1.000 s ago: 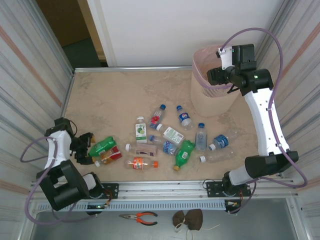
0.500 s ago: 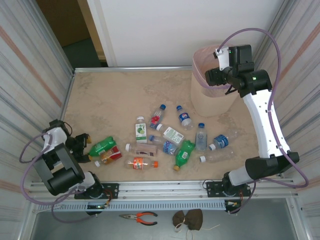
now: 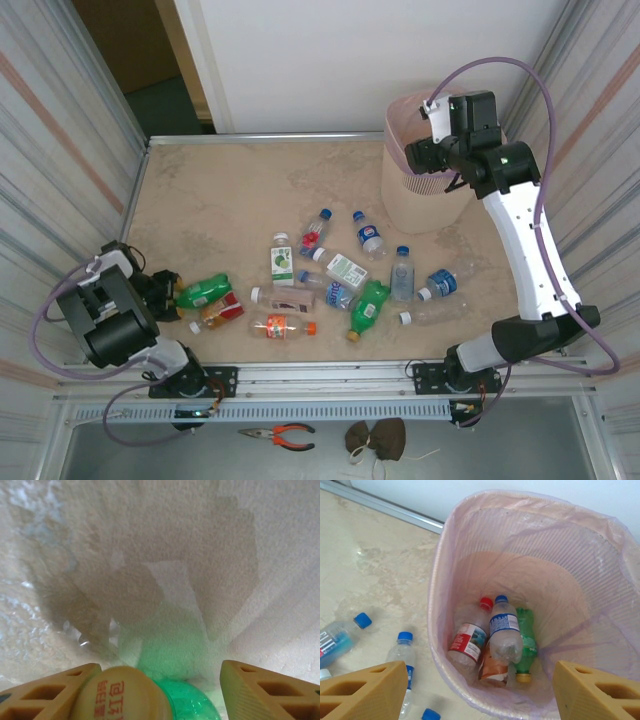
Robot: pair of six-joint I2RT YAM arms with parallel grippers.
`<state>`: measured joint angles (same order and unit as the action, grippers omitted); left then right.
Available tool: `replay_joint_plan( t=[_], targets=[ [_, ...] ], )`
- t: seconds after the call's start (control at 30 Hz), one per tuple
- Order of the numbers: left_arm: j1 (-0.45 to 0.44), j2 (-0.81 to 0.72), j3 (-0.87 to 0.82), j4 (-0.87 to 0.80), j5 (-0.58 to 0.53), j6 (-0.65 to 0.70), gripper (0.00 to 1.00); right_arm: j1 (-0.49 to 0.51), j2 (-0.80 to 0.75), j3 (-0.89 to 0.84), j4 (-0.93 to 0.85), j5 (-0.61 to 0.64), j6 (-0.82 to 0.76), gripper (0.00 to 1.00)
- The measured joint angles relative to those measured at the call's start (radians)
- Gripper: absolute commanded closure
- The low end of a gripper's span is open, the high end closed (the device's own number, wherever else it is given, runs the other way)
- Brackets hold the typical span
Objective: Put the plastic bottles in the bin
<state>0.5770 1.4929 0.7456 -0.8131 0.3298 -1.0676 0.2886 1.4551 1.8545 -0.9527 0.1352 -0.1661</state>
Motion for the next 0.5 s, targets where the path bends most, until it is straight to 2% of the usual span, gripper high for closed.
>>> replay_joint_plan(
  t=[0.3, 0.5],
  targets=[
    [0.005, 0.016, 0.0, 0.004, -0.004, 0.025, 0.61, 0.053, -0.013, 0.0, -0.014, 0.036, 0.0, 0.26],
    [0.006, -0.035, 0.005, 0.031, 0.023, 0.024, 0.66, 0.08, -0.018, 0.0, -0.021, 0.056, 0.0, 0.27]
  ],
)
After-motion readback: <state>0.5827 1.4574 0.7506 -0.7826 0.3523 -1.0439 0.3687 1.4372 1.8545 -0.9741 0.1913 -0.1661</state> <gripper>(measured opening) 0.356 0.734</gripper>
